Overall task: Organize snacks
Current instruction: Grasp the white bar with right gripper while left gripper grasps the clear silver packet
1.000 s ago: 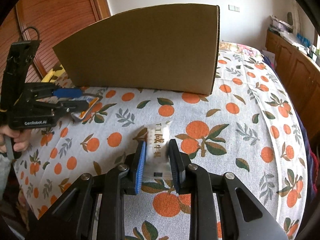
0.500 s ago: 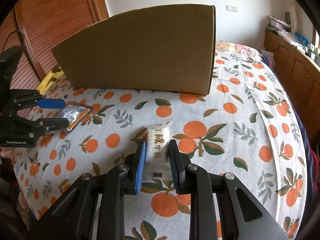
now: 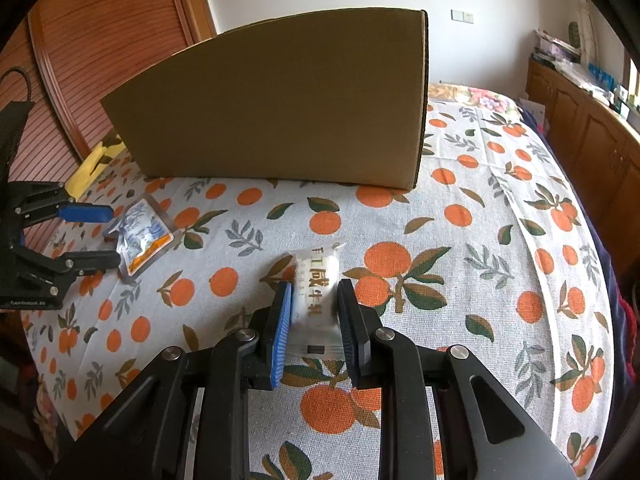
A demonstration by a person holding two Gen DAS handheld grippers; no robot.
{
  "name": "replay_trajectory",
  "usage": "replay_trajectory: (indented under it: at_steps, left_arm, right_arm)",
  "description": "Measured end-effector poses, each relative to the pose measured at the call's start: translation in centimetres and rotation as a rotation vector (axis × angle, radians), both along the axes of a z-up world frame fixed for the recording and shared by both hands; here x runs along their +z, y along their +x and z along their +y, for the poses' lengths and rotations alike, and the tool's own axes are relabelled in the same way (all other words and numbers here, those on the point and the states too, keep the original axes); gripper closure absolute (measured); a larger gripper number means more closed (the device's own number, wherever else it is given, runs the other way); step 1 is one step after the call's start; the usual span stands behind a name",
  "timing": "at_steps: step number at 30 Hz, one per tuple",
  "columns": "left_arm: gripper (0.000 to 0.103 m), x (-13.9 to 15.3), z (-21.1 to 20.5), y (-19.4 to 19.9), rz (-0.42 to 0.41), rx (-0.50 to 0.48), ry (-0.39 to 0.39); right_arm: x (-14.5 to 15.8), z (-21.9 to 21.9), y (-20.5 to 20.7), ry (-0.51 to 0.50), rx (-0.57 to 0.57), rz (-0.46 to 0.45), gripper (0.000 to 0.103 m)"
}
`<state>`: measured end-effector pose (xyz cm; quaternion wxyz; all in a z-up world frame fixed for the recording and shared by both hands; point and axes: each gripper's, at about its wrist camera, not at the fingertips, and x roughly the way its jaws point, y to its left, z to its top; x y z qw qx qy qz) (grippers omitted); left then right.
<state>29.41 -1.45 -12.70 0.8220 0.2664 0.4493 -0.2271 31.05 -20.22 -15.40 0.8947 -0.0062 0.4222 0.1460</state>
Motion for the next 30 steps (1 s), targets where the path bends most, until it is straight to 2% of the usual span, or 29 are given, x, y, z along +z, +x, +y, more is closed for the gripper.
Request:
replay_trajectory:
  at_steps: [6,11,16,21,26,30]
  left_arm:
    - [0.053,0.7,1.1,0.0,-0.025,0.021,-0.002]
    - [0.053,0.0,1.8,0.7,-0.023,0.045,0.013]
    - [0.053,-0.6,0.6,1.7,-0.038,0.034,0.032]
    - [0.053,-0.3,-1.4,2.5,-0.045,-0.002,0.009]
    - [0.053,-0.7,-2.6,3.7,-0.010,-0.017,-0.019]
    - [0.053,-1.1,-2.9,5.0,0.018,-0.004,-0.072]
  right_arm:
    - [0.0,0.0,0.0,0.000,0.001,0.002,0.082]
    - [0.0,0.1,0.0,0.000,0.001,0.002,0.082]
    - [0.0,0.1,0.0,0.001,0.001,0.002,0.082]
    - [0.0,0.0,0.0,0.002,0.001,0.003,0.082]
    - [0.0,0.0,0.0,0.005,0.002,0.003,0.082]
    - [-0.1,0.1,0.0,0.006,0.003,0.004,0.082]
